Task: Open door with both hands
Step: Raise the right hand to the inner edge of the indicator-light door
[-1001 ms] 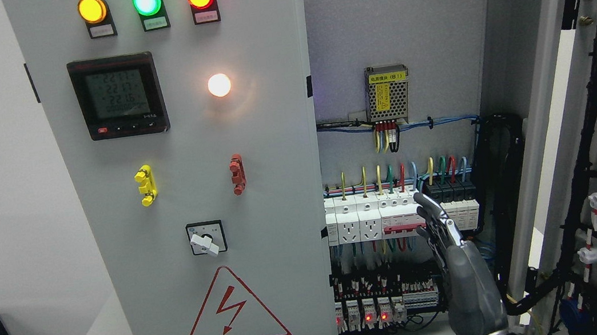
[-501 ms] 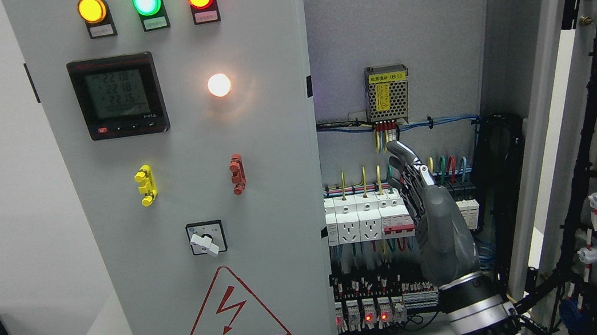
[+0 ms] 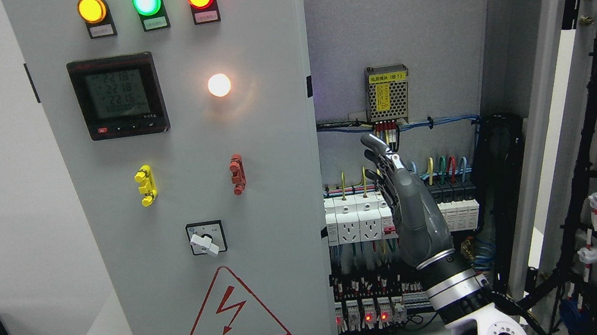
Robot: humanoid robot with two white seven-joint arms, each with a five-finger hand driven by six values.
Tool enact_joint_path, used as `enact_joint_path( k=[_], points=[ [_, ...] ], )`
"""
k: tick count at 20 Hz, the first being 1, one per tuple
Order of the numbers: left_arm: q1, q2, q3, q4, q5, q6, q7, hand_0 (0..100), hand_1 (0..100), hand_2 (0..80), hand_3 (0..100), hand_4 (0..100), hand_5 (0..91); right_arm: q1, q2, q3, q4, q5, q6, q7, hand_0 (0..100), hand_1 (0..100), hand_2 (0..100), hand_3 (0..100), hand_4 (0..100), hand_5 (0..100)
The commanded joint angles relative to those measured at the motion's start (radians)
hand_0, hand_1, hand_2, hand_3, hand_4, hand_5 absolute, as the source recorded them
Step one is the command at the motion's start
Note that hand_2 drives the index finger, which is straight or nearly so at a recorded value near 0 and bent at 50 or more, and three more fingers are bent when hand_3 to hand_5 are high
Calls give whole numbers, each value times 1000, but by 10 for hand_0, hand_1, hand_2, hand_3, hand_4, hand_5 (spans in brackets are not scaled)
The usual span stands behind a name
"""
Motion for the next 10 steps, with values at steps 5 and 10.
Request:
enact_joint_path(
  k=[5, 10],
  points=[
    [-1, -68, -26, 0, -20, 0, 1, 0, 0, 0, 0, 0, 0, -77, 3, -75, 209, -3, 67, 31, 0, 0, 0, 0, 0, 0],
    [-1, -79, -25, 0, -20, 0, 1, 0, 0, 0, 0, 0, 0, -89, 5, -73, 193, -4, 95, 46, 0, 0, 0, 0, 0, 0]
  ],
)
